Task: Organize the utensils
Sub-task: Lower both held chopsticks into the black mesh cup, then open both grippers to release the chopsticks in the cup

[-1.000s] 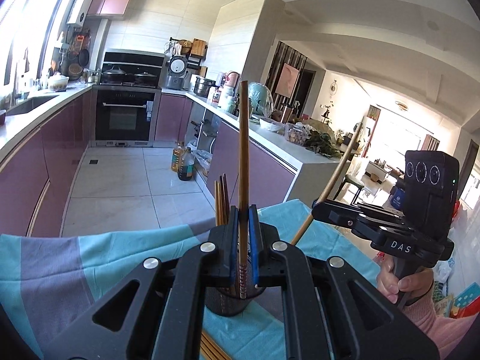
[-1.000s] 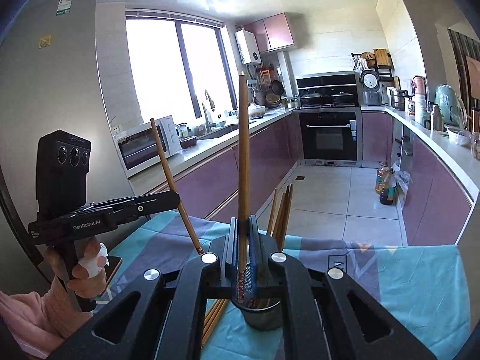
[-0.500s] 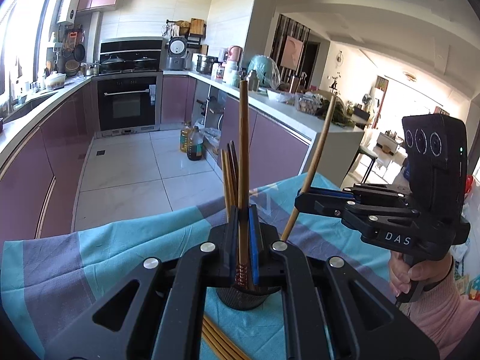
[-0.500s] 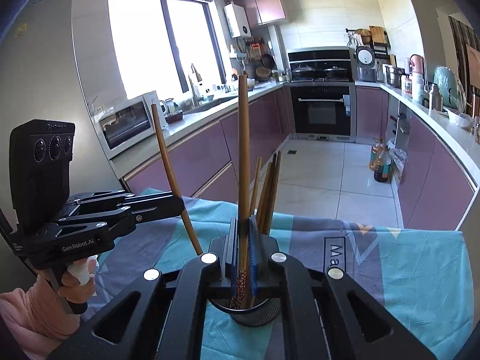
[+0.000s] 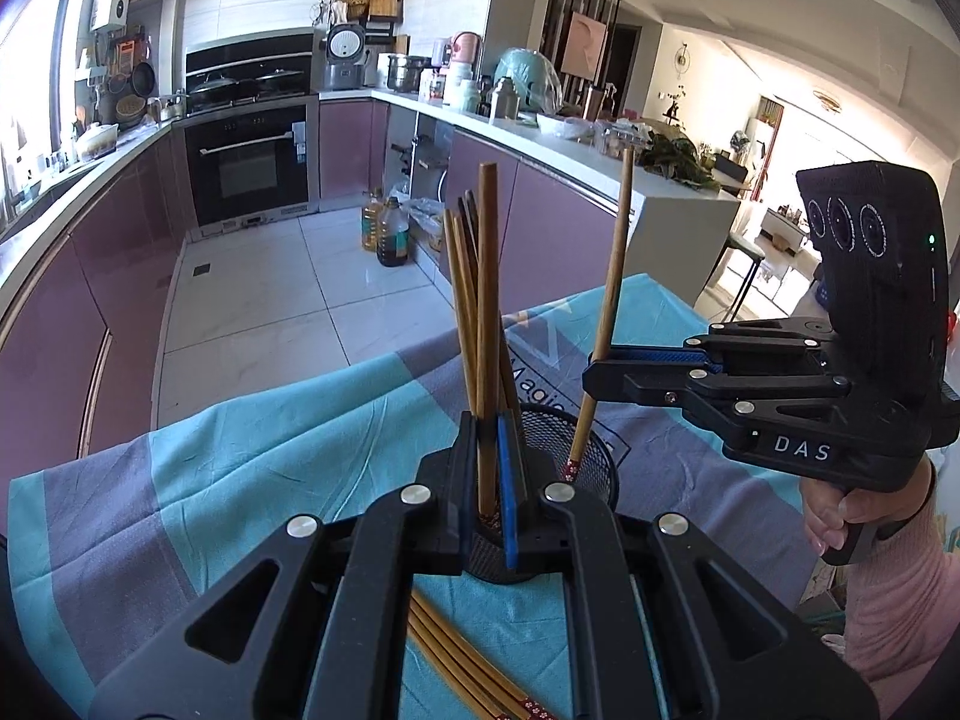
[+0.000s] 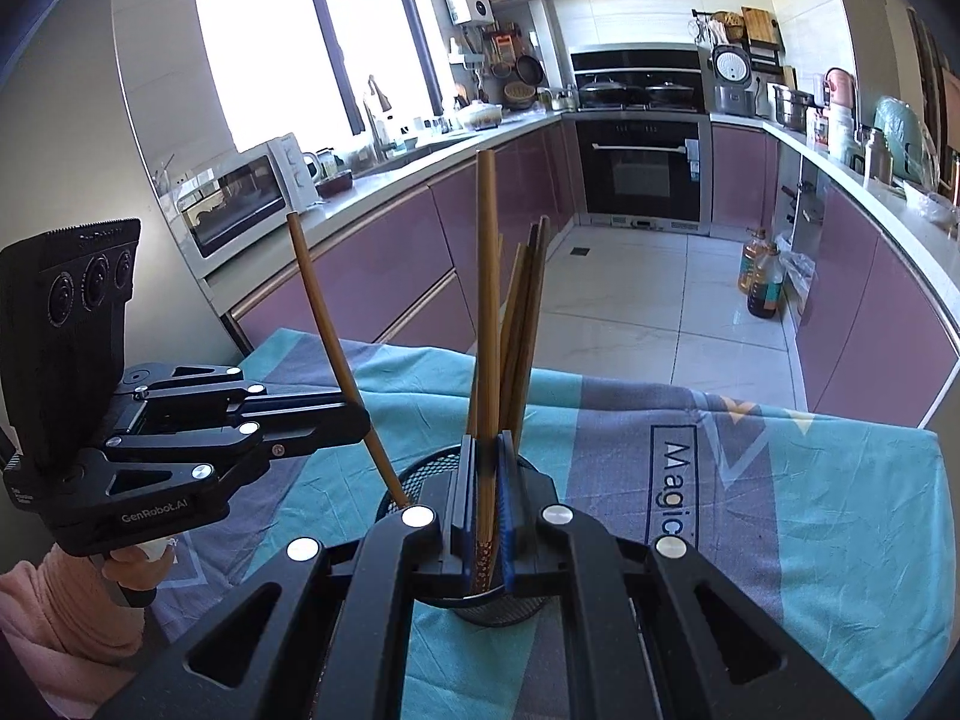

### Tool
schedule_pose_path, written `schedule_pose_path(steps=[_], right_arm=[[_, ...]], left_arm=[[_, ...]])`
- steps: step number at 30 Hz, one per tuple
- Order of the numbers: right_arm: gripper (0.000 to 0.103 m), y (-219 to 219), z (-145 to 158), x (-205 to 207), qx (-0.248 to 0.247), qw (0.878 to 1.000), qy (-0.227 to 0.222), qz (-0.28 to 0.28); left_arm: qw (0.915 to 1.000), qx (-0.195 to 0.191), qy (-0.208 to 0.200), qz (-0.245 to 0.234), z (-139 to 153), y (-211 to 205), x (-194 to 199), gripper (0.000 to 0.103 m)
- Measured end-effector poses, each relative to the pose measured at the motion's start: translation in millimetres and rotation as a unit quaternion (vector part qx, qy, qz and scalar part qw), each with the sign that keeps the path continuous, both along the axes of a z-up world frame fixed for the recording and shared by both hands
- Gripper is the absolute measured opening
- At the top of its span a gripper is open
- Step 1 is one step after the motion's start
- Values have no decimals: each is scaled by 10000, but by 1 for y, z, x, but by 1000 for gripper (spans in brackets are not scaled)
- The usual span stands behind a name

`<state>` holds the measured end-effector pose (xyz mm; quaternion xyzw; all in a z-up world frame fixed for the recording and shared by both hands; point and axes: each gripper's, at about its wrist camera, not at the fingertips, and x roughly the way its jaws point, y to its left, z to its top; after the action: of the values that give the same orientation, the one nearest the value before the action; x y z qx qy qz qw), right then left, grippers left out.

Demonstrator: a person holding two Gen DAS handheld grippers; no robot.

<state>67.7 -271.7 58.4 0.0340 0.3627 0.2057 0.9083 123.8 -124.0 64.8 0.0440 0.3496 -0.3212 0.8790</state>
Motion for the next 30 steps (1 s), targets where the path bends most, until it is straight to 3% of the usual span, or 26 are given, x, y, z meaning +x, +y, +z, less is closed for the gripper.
schedule_pose_path(steps=[18, 30], right_arm=[[6, -2, -21, 33, 28, 9992, 357, -156], [9, -2, -27, 42, 138, 9985, 437, -293]], left_arm=[[9995, 4, 283, 166, -11, -1, 32, 8], [9984, -252, 334, 384, -20, 13, 36, 8]])
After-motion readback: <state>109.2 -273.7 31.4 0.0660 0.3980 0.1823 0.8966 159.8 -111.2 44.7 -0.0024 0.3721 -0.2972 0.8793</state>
